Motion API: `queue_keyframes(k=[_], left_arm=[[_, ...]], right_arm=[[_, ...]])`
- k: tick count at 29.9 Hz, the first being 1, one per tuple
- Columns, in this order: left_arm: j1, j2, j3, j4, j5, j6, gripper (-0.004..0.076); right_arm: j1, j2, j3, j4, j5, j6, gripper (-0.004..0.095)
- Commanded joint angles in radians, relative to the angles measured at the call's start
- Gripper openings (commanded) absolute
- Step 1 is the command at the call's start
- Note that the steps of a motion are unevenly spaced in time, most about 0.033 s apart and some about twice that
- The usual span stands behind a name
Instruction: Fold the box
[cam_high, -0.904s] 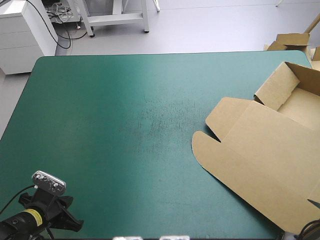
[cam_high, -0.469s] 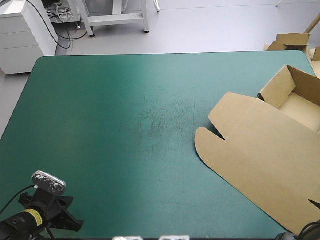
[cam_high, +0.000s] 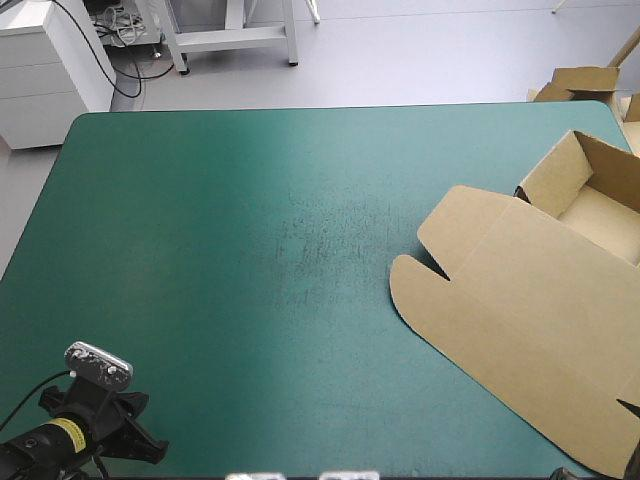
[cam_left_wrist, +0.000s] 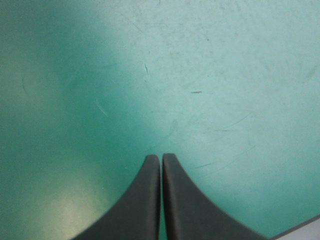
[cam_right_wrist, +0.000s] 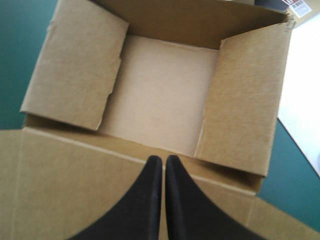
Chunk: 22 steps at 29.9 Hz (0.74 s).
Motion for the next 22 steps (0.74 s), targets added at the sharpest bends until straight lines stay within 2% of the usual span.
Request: queue_keyframes(k=[1,10,15,22], left_arm=[[0.022,0.010,-0.024,-0.031,-0.044,-0.007,-0.0008],[0.177,0.010,-0.024,-0.033,-0.044,-0.007,-0.0008],[0.227,0.010,-0.024,-0.033,-0.044,-0.007,-0.0008],[0.227,0.010,-0.024,-0.030,-0.044,-0.007,-0.0008]], right_arm=[[0.076,-0.152,0.073,0.021,-0.027,-0.014,0.0001],[0.422,-0.535,0.415,-0.050,-0.046,-0.036,-0.0001],[0.518,-0.714,0.626,-0.092,-0.048,-0.041,-0.0001],[0.553,-0.977,0.931,-0.091,-0.060,-0.098,-0.0002]])
